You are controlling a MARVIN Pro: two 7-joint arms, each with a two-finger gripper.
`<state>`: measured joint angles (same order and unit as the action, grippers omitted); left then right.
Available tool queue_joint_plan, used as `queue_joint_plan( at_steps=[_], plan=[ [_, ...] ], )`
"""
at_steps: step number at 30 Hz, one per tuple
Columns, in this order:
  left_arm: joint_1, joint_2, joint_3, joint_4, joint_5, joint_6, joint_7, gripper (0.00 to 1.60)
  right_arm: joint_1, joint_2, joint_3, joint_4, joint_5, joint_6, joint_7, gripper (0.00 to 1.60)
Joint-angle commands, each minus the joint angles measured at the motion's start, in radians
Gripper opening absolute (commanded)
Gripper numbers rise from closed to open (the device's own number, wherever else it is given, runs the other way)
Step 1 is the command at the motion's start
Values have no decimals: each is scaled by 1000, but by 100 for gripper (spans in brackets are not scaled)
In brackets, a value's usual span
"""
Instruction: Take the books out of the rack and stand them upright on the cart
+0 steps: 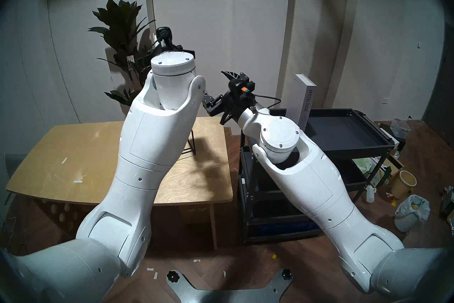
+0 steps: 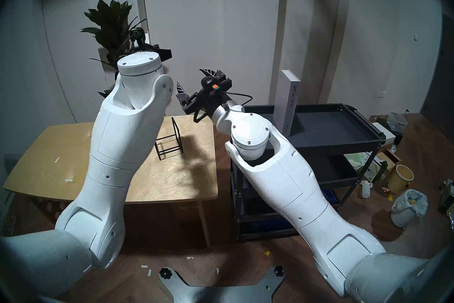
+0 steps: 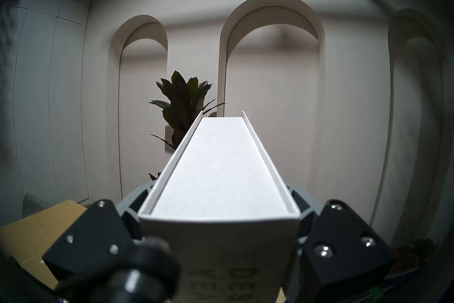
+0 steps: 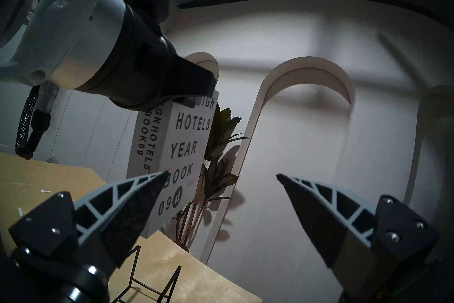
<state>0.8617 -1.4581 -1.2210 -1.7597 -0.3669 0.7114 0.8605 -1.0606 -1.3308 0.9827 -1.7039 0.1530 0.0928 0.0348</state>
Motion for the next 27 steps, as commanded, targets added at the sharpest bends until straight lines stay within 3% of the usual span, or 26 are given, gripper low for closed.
queue_joint_plan(
  at_steps=[1, 15, 27],
  plan=[
    [-85, -55, 18, 7, 19, -3, 37, 0, 40, -57, -8, 25, -3, -56, -17, 160],
    [-114, -114, 64, 34, 28, 1, 97, 0, 66, -113, -19, 121, 32, -122, -27, 160],
    [-148, -131, 122, 59, 52, -2, 123, 0, 84, -139, -35, 162, 47, -150, -26, 160]
  ],
)
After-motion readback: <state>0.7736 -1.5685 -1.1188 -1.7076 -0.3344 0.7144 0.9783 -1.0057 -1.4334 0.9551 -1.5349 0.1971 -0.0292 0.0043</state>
